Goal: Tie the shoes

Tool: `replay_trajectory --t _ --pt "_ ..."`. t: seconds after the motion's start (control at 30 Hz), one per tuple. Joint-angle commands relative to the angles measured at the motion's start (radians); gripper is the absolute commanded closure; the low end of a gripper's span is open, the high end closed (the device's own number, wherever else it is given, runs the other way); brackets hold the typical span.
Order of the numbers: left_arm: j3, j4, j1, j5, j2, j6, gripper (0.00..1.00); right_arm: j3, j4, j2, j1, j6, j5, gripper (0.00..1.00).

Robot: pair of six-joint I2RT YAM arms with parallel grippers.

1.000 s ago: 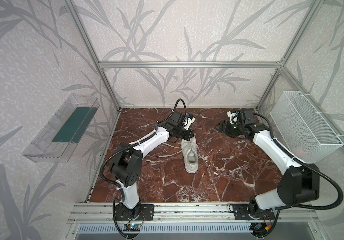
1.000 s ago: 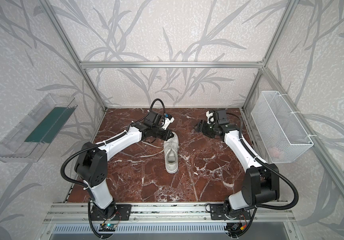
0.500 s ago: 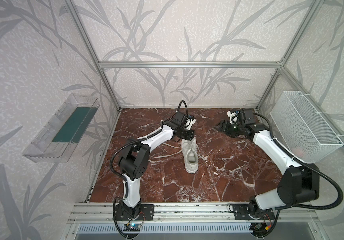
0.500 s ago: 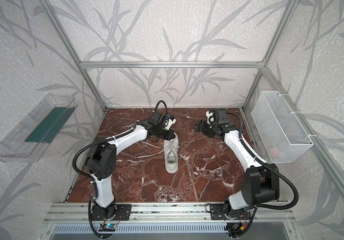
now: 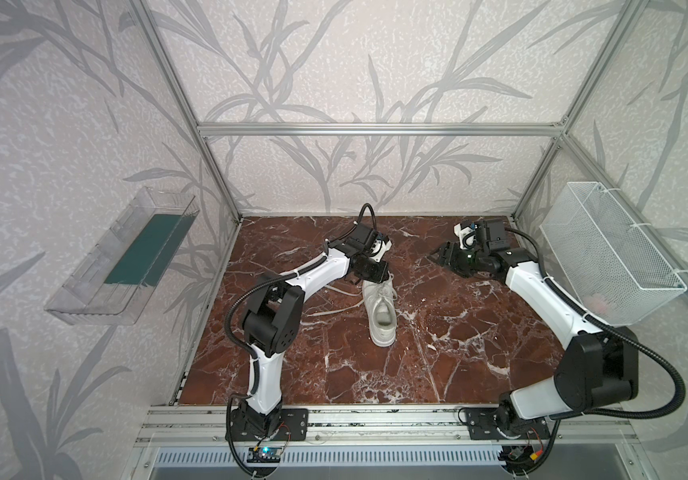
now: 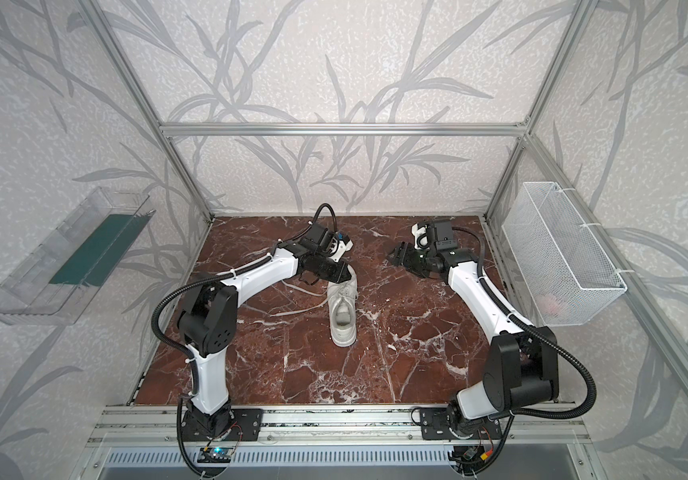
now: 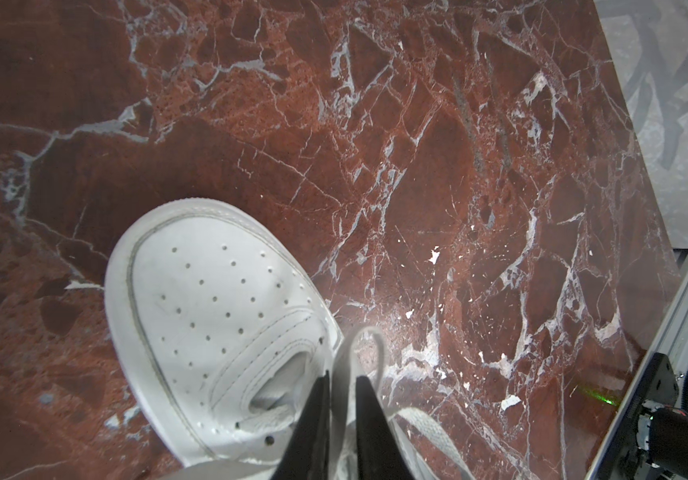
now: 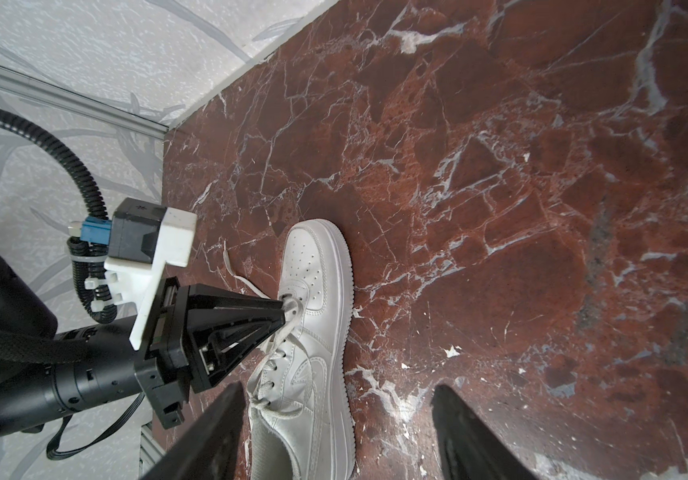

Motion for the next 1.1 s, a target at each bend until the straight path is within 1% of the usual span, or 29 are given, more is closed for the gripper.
replay_trajectory --t 0.0,0.2,0.37,0.47,0.6,0.7,0.8,0.87,0.97,1.07 --pt "0.040 -0.033 -0.008 -0.019 -0.002 0.010 0.75 -0.008 0.005 -0.024 -0.006 0.000 -0.016 0.29" --pt "0.071 -0.039 -0.007 -0.033 -0.003 0.018 0.69 -0.019 0.012 -0.016 -0.006 0.005 -0.031 0.29" --pt "0.083 -0.038 -0.007 -0.037 -0.008 0.031 0.60 -0.022 0.014 -0.022 -0.006 0.003 -0.031 0.29" --pt "0.086 -0.039 -0.004 -0.040 -0.016 0.052 0.56 -0.021 0.012 -0.024 -0.006 0.003 -0.033 0.29" --pt "0.077 -0.039 0.016 -0.037 -0.045 0.112 0.53 -0.031 0.014 -0.033 -0.006 0.006 -0.039 0.29" --pt "0.057 -0.031 0.056 -0.004 -0.072 0.154 0.52 -0.048 0.018 -0.044 -0.006 0.011 -0.042 0.29" --pt "0.024 -0.018 0.115 0.078 -0.101 0.205 0.52 -0.065 0.019 -0.052 -0.006 0.012 -0.044 0.29" --pt "-0.008 -0.005 0.152 0.133 -0.125 0.277 0.52 -0.072 0.018 -0.056 -0.006 0.014 -0.044 0.29" --pt "-0.083 0.002 0.209 0.226 -0.161 0.455 0.52 -0.085 0.018 -0.059 -0.006 0.021 -0.045 0.29" --pt "-0.174 -0.017 0.247 0.346 -0.209 0.761 0.52 -0.090 0.018 -0.058 -0.006 0.029 -0.044 0.29"
